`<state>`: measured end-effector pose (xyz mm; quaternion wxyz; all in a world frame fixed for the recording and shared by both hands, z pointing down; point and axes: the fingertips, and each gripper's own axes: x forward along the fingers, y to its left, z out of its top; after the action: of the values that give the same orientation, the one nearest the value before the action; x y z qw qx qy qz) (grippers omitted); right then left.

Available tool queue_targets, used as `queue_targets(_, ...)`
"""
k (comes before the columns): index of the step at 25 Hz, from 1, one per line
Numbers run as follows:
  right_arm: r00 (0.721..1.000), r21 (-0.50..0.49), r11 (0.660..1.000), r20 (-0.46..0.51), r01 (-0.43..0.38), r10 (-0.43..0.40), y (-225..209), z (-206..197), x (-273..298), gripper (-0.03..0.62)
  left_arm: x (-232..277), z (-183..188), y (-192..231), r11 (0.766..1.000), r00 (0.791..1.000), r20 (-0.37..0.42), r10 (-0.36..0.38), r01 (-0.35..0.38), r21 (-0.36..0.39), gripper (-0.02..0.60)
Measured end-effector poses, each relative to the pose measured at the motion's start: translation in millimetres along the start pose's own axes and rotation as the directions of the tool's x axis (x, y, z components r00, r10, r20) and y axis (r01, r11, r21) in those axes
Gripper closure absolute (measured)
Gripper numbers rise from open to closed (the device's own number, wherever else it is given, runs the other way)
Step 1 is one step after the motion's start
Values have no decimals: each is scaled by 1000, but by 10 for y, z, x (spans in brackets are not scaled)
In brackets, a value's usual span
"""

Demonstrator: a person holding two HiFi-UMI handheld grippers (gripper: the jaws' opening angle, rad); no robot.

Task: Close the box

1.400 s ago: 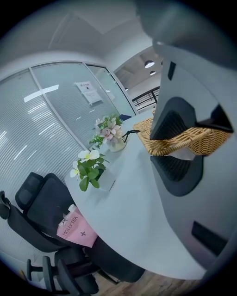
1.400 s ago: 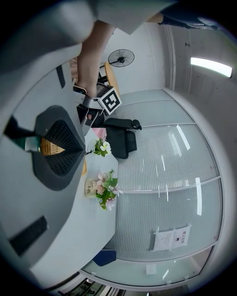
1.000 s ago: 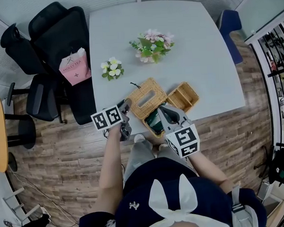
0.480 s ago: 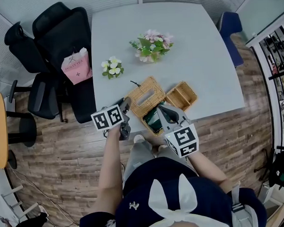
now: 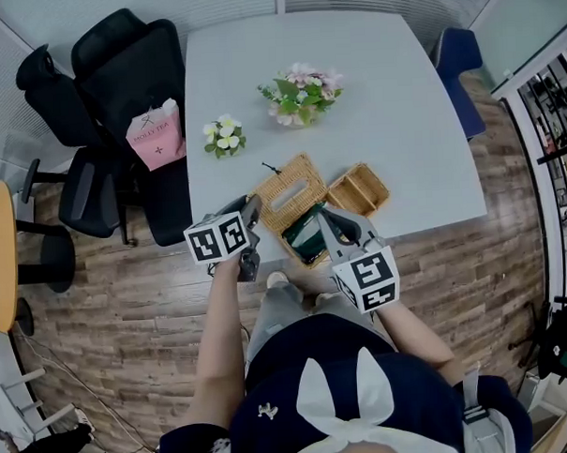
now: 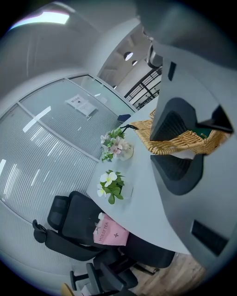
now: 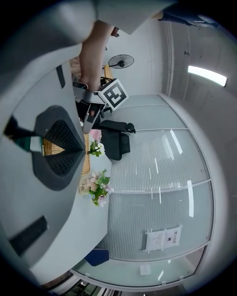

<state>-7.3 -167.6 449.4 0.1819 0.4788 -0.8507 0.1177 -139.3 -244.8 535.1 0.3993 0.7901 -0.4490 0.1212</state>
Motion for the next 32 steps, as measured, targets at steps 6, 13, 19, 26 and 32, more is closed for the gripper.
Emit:
queue_targets(6, 1000, 1, 1000, 9, -1, 1, -16, -15, -87, 591, -96, -13, -105, 997, 1000, 12, 22, -22, 76, 479)
queue_targets(13, 1000, -4, 1000, 7, -10, 10, -3, -58, -188, 589, -184, -40, -246, 992, 999, 26, 23, -26, 127, 486)
queue_targets(19, 1000, -4, 1000, 7, -14, 14, 3, -105, -260, 589, -251, -73, -342, 985, 998, 47, 35, -42, 167, 488)
queue_targets(26, 1000, -4, 1000, 14, -16, 16, 28, -157, -373, 591, -323, -126, -449, 972, 996, 71, 57, -71, 223, 490)
queue_targets(32, 1000, 9, 1000, 10, -13, 13, 37, -270, -439, 591, -375, -206, -470, 965, 994, 75, 76, -93, 247, 494)
